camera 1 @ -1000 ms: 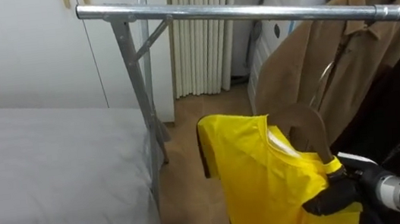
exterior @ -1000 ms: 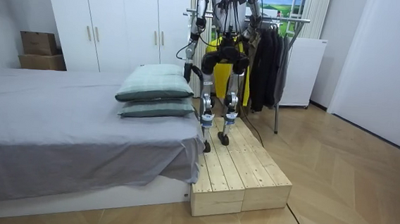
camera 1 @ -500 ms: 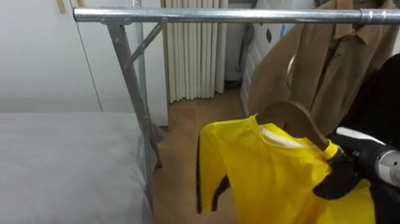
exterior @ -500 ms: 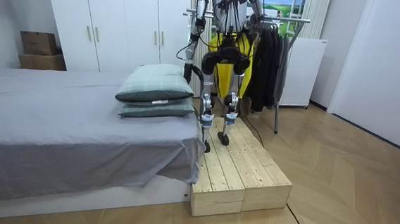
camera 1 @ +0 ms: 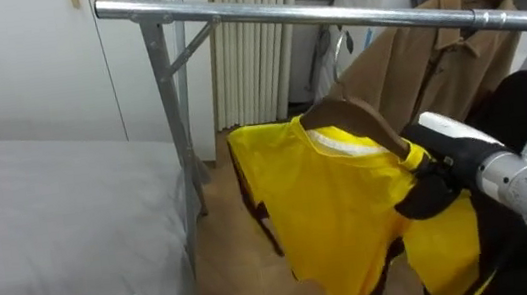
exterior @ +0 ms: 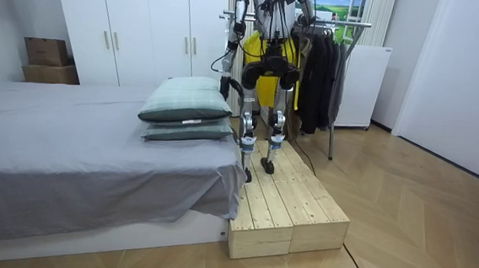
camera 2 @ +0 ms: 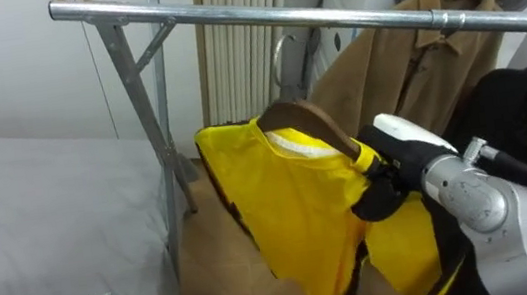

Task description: Hang clothes

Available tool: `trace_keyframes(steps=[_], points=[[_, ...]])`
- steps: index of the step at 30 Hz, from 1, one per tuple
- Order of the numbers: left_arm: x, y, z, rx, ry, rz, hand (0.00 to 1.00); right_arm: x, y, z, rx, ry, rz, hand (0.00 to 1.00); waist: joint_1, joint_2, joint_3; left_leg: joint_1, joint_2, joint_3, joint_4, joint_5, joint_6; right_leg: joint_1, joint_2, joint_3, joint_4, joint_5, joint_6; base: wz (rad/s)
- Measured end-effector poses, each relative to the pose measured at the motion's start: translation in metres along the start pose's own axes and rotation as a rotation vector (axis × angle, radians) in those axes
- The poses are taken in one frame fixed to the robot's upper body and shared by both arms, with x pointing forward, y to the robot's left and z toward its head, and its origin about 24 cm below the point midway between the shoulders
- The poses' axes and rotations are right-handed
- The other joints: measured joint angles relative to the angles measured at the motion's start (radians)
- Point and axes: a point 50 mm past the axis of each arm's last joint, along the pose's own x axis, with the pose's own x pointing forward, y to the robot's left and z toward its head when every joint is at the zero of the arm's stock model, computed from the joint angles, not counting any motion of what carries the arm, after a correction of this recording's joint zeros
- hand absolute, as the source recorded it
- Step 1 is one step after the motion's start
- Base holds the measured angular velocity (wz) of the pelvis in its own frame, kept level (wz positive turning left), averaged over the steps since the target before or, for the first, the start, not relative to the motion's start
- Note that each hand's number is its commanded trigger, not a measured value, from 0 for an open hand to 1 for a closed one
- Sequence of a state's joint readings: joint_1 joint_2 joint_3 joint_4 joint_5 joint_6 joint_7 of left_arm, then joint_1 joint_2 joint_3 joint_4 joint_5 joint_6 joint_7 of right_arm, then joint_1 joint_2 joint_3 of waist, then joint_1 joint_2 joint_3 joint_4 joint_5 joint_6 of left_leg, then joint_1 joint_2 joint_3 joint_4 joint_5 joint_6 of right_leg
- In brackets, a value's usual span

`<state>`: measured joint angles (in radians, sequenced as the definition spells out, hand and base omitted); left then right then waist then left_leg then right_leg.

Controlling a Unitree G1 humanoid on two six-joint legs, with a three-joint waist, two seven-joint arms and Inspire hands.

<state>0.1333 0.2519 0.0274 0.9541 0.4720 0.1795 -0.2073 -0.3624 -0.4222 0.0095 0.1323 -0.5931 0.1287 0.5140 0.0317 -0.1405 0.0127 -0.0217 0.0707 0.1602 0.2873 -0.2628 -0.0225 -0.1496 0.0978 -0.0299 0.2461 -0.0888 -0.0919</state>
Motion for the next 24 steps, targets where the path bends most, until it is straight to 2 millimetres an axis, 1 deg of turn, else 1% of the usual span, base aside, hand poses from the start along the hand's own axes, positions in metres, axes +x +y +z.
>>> trace_keyframes(steps=[5,21,24], points=[[-0.0001,0.0008,-0.0004,0.002,0.000,0.001,0.00,0.0003,-0.0063,0.0023,0.003,-0.014,-0.008,1.00,0.000,-0.003,0.0005,0.000,0.000,0.000,-0.003,0.000,0.000,0.001,0.000,0.001,-0.006,0.000,0.000,0.00],[-0.0012,0.0021,0.0008,0.024,-0.009,-0.015,0.00,0.0011,-0.0020,0.0020,0.089,-0.052,0.052,1.00,0.003,-0.010,0.0006,0.007,-0.001,-0.003,-0.005,0.000,0.000,0.010,0.000,-0.002,-0.009,0.000,0.000,0.00],[-0.0011,0.0012,0.0013,0.031,-0.009,-0.018,0.00,0.0028,0.0019,-0.0023,0.133,-0.050,0.079,1.00,0.004,-0.009,0.0011,0.010,-0.001,-0.006,-0.005,0.000,0.000,0.014,-0.001,-0.004,-0.009,0.000,0.000,0.00]])
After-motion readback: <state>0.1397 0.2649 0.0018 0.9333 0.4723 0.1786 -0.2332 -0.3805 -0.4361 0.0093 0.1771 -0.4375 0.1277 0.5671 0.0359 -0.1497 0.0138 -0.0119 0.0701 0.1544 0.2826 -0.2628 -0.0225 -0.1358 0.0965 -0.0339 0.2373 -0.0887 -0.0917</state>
